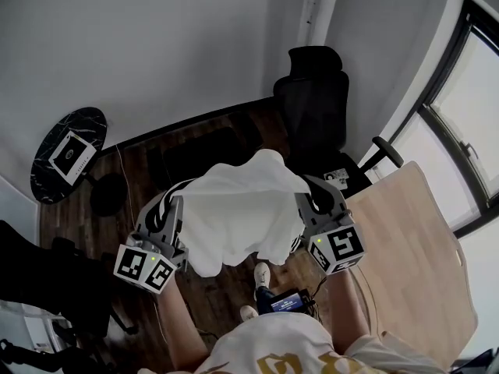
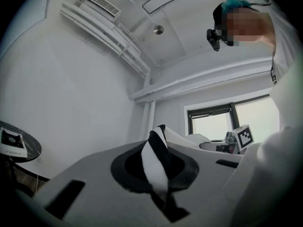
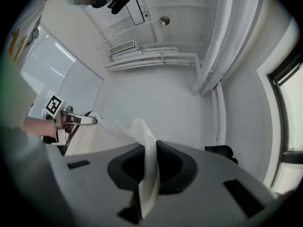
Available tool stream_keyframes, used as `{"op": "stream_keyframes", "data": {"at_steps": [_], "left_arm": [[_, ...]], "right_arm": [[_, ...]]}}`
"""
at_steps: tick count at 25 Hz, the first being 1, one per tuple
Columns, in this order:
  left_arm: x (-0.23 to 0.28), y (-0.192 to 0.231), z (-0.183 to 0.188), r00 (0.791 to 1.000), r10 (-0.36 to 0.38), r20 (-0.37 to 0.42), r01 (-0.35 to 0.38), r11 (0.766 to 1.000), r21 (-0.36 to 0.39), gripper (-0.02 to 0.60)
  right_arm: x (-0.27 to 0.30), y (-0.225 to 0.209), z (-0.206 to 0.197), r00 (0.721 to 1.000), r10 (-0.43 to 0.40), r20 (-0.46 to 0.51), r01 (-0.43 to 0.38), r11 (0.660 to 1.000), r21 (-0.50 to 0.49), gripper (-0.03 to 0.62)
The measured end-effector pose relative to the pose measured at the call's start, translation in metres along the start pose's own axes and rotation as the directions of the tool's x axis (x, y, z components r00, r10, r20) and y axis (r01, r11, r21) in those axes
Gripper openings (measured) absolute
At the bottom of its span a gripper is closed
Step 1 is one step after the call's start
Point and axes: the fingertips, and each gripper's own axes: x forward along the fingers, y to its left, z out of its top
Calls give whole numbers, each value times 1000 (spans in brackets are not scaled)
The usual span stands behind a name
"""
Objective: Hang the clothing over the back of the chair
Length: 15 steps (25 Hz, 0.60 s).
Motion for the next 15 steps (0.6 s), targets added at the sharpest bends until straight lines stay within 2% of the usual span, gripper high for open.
{"op": "stream_keyframes", "data": {"at_steps": [9, 15], "left_arm": [[56, 48, 5, 1000, 24, 9, -24, 1000, -9, 29], [91, 84, -6, 997, 71, -44, -71, 997, 2, 29]], "right_arm": [[70, -29, 9, 999, 35, 26, -35, 999, 10, 34], [120, -46, 6, 997, 68, 30, -68, 998, -4, 34]]}}
